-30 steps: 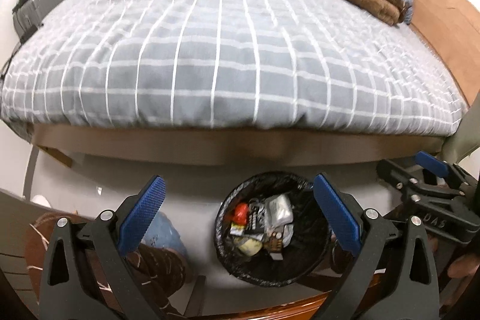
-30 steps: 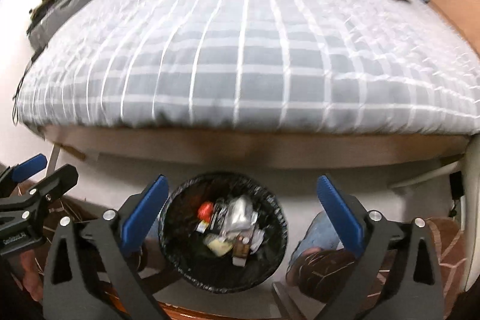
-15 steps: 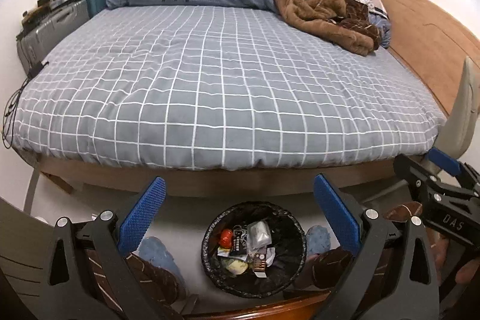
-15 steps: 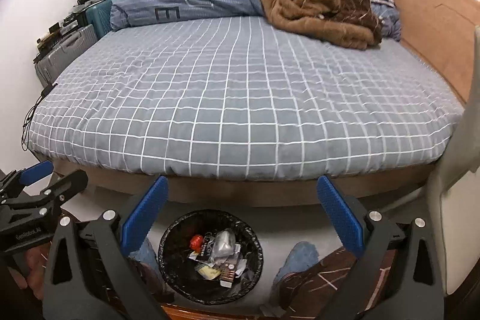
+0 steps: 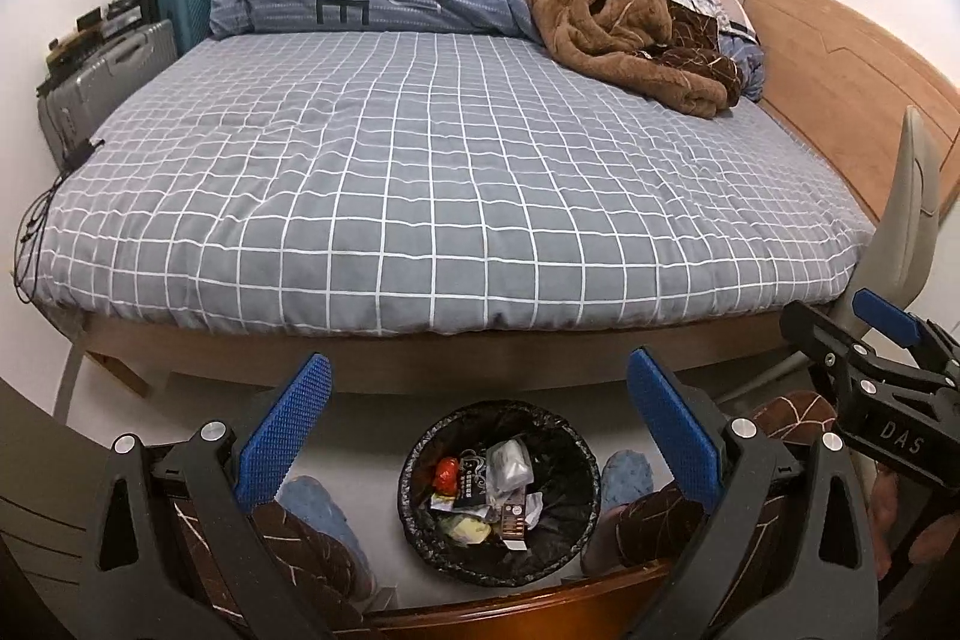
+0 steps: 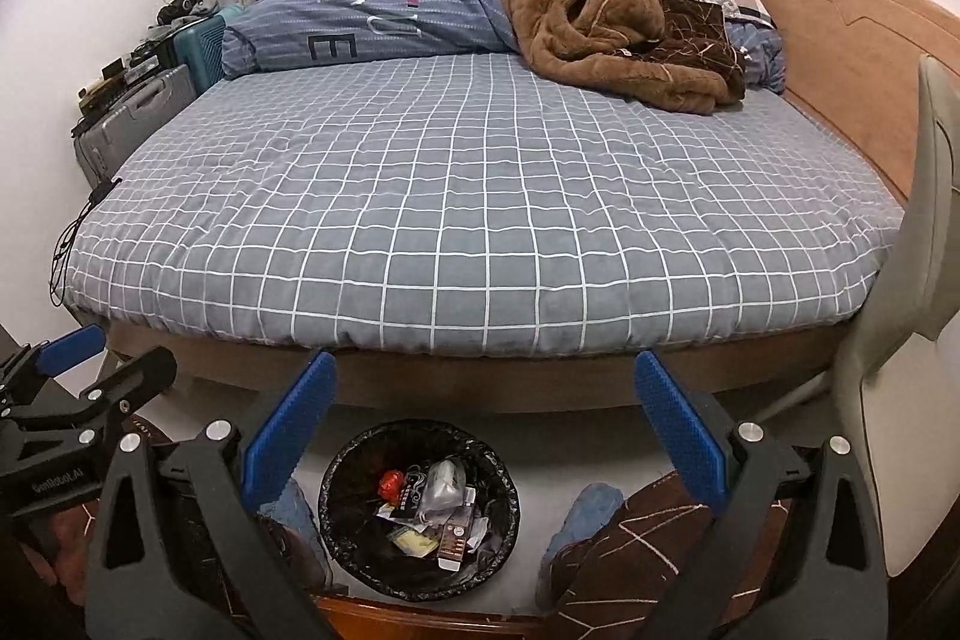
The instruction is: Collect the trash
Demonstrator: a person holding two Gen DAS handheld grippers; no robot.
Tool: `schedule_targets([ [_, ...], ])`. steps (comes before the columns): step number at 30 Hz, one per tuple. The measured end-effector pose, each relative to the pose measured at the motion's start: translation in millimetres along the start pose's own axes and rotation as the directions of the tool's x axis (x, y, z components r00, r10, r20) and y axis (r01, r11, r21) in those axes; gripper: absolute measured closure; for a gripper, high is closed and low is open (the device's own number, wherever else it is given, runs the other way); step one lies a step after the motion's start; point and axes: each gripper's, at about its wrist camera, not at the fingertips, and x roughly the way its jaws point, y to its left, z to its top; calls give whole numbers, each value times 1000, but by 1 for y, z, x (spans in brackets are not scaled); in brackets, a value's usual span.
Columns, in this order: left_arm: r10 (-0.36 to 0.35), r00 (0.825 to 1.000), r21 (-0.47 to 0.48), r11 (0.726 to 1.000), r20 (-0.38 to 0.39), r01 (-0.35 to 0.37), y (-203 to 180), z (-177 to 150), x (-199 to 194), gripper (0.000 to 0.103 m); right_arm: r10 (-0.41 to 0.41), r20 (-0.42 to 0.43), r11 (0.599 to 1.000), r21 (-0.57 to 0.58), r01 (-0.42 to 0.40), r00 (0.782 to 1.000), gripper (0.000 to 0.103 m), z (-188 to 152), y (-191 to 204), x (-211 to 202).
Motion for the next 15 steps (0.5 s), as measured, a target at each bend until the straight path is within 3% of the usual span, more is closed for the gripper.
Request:
schedule_targets([
  [15,3,1000,6,1000,-10,-3,1,0,3,6,1,-6,1000,8,-1,1000,8,-1,0,3],
])
